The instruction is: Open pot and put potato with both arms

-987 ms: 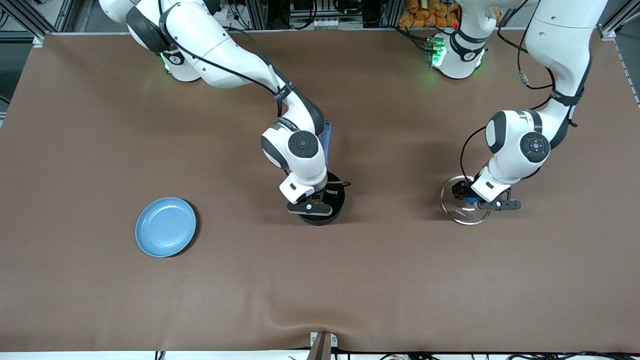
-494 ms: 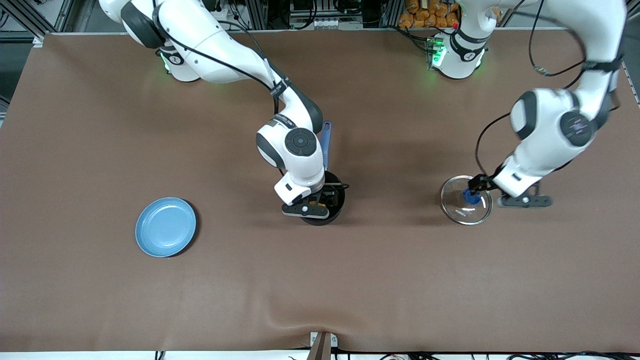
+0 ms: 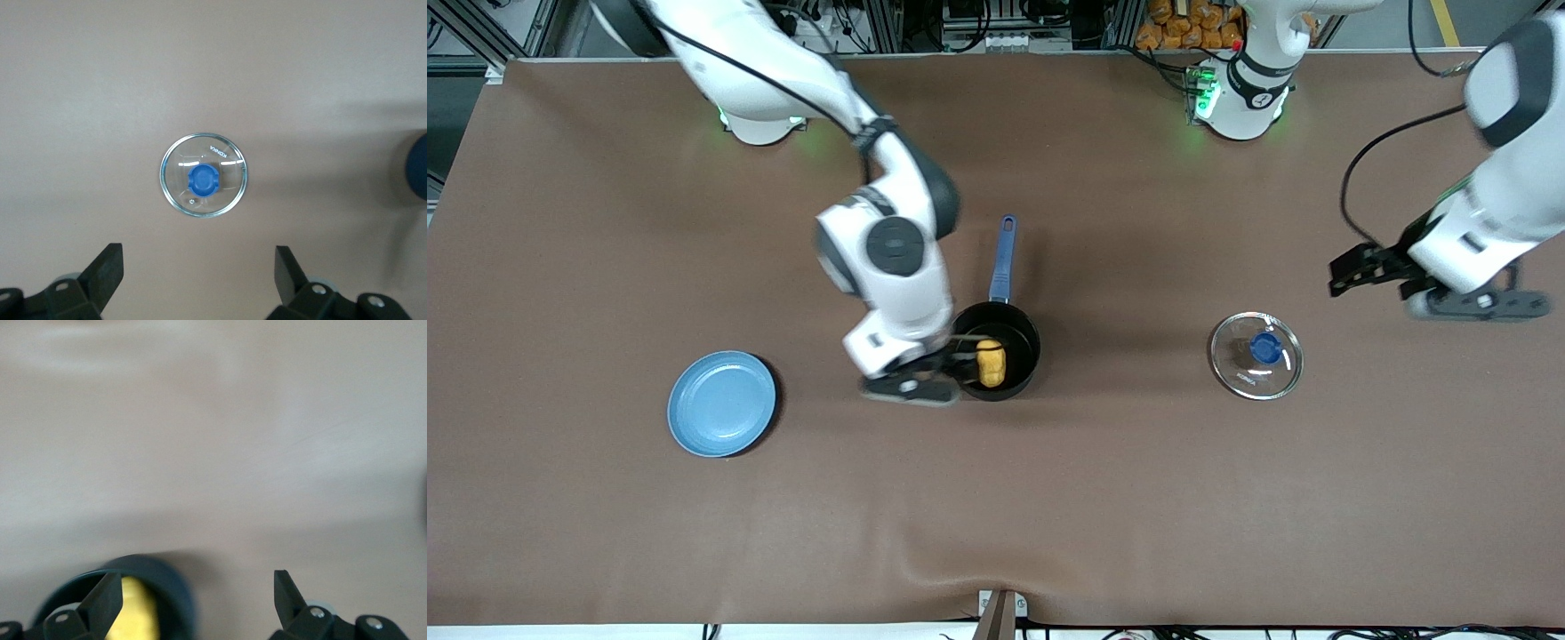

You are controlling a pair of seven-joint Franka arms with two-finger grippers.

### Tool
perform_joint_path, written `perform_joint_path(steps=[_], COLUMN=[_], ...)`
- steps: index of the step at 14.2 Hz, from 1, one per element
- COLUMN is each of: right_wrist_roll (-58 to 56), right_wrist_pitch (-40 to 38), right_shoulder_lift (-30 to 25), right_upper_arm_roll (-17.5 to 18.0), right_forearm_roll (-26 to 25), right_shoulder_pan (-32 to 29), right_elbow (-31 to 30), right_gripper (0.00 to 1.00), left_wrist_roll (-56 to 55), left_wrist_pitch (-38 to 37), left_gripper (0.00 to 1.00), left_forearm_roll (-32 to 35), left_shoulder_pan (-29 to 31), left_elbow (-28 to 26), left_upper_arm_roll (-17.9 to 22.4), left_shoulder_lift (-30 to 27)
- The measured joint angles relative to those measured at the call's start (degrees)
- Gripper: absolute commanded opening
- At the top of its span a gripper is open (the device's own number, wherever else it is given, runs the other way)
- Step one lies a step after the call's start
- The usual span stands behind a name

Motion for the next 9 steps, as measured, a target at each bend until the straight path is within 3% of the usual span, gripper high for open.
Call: perform_joint_path(steps=[4, 9], right_wrist_roll=[-8.8, -19.5], right_wrist_pitch=[-9.5, -15.5], right_shoulder_lift=[-6.3, -9.3], right_upper_arm_roll=[0.0, 0.1], right_forearm_roll=[0.0, 0.0], right_shoulder_pan=[-8.3, -16.4], right_elbow=[0.0, -0.2], right_gripper=[1.0, 1.0], left_wrist_roll=[-0.4, -4.9], left_wrist_pitch=[-7.4, -8.2], left_gripper=[1.0, 1.0], left_forearm_roll=[0.0, 0.0], left_shoulder_pan=[0.0, 0.1], left_elbow=[7.6, 9.8], left_upper_arm_roll=[0.0, 0.2], left_shoulder_lift=[0.2, 0.5])
